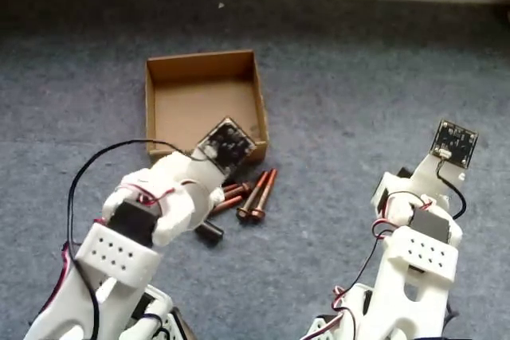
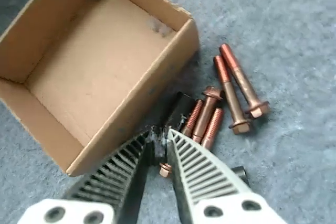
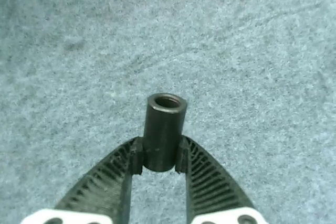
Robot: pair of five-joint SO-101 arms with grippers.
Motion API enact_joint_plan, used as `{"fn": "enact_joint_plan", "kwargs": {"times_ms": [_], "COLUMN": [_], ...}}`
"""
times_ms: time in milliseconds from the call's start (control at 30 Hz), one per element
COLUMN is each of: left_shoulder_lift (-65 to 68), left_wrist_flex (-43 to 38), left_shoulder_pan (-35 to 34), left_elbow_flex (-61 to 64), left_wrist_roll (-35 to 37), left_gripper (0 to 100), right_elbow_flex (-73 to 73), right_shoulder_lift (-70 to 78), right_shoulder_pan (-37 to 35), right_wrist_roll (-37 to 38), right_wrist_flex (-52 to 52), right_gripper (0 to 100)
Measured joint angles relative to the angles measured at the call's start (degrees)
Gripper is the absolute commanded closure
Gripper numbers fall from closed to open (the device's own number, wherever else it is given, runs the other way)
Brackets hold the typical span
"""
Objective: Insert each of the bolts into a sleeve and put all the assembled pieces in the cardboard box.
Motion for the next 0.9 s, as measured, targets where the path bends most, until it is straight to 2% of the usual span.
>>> {"fn": "enact_joint_plan", "kwargs": {"times_ms": [200, 433, 900], "left_shoulder_lift": [21.36, 41.67, 68.84], "left_wrist_flex": [3.43, 3.69, 3.87], "left_shoulder_pan": [4.75, 4.84, 5.1], "left_elbow_flex": [-13.27, -21.45, -35.78], "left_wrist_roll": [-3.87, -4.04, -4.04], "left_gripper": [83, 85, 87], "right_elbow_flex": [0.0, 0.0, 0.0], "right_shoulder_lift": [0.0, 0.0, 0.0], "right_shoulder_pan": [0.0, -0.97, -1.23], "right_wrist_roll": [0.0, 0.0, 0.0], "right_wrist_flex": [0.0, 0.0, 0.0], "right_gripper": [99.2, 99.2, 99.2]}}
